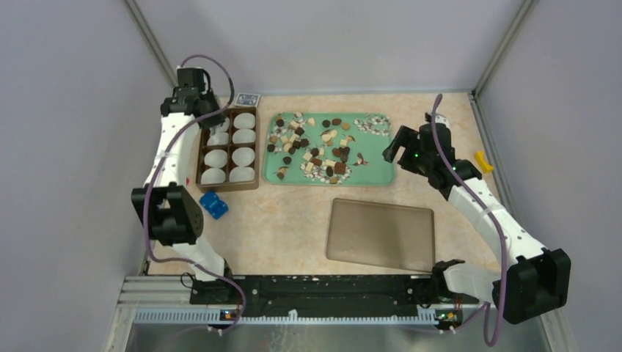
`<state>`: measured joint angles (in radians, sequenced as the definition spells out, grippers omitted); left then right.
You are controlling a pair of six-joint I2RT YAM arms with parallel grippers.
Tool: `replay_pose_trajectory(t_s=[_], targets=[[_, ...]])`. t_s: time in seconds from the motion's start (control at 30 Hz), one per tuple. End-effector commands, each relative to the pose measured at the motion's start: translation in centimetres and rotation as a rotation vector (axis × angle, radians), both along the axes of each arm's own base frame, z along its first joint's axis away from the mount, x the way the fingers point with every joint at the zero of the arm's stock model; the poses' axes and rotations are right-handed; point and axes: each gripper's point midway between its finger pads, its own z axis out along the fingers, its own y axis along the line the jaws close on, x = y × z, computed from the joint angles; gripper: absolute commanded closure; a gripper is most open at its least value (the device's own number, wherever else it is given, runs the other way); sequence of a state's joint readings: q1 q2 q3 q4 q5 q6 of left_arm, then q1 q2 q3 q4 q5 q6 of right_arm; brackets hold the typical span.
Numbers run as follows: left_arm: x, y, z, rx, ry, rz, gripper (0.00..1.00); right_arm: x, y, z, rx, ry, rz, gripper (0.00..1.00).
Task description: Pack the chocolate
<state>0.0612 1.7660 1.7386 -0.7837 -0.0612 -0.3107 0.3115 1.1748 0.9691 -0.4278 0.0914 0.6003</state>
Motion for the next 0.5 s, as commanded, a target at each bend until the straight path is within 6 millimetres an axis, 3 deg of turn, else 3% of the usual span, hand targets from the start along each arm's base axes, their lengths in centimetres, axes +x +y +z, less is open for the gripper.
replay_pose_trajectory(t_s=[0.0,0.13,0.3,0.47], targets=[[-3.0,-2.9,5.2,0.006,-0.125,-0.137,0.89,-0.6,-0.1,2.5,0.046,-0.075,-0.004,0.18],[-6.1,-7.0,5.1,0.012,-0.115,-0.260,0.90,-1.3,-0.4,2.5,0.045,-0.076,-0.008,0.18],[-9.9,-12.6,2.0,0.064,-0.015,-0.390,0.88,-1.6,-0.6,2.6,0.044,-0.078,-0.014,0.18],[-12.4,-13.9,-0.9,0.084,0.087,-0.426,0.84,-1.7,-0.5,2.5,0.046,-0.075,-0.009,0.18]])
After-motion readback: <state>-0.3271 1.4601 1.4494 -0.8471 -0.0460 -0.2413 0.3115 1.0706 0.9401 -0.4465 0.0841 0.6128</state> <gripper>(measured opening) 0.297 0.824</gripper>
